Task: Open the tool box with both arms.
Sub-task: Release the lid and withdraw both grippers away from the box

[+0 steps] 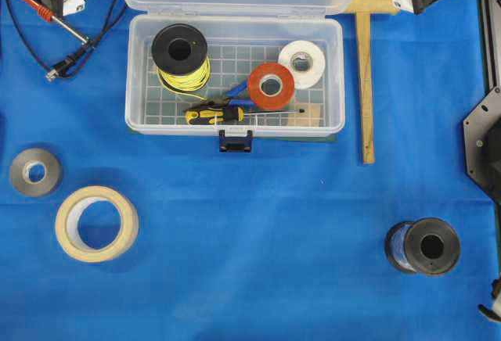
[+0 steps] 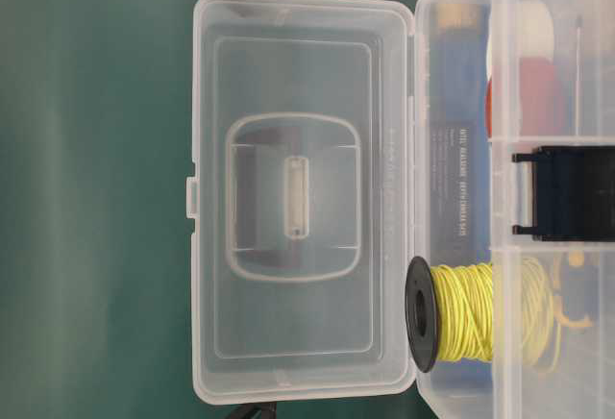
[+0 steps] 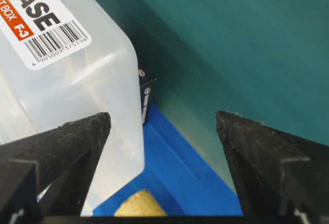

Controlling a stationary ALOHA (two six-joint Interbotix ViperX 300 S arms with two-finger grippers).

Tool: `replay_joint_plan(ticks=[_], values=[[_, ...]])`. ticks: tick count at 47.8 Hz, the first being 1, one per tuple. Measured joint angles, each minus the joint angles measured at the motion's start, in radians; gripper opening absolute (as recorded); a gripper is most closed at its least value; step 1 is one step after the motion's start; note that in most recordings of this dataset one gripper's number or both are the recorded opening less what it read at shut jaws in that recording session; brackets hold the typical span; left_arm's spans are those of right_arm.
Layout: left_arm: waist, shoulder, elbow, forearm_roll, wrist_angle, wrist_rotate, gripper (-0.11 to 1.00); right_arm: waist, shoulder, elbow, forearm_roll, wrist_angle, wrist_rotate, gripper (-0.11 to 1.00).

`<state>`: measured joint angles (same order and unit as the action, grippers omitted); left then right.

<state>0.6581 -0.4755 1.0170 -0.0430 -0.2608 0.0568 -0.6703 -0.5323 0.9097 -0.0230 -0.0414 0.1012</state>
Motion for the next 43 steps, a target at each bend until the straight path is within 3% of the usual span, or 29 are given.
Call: replay_joint_plan(ticks=[16, 43], values=[[0.017, -0.02, 0.0, 0.002, 0.015, 0.002, 0.92, -0.008, -0.02, 0.002, 0.0, 0.02, 0.003, 0.86], [0.091, -0.327, 0.117, 0.002, 0.184, -0.002, 0.92, -0.067, -0.305, 0.1, 0.002, 0.247, 0.008, 0.86]])
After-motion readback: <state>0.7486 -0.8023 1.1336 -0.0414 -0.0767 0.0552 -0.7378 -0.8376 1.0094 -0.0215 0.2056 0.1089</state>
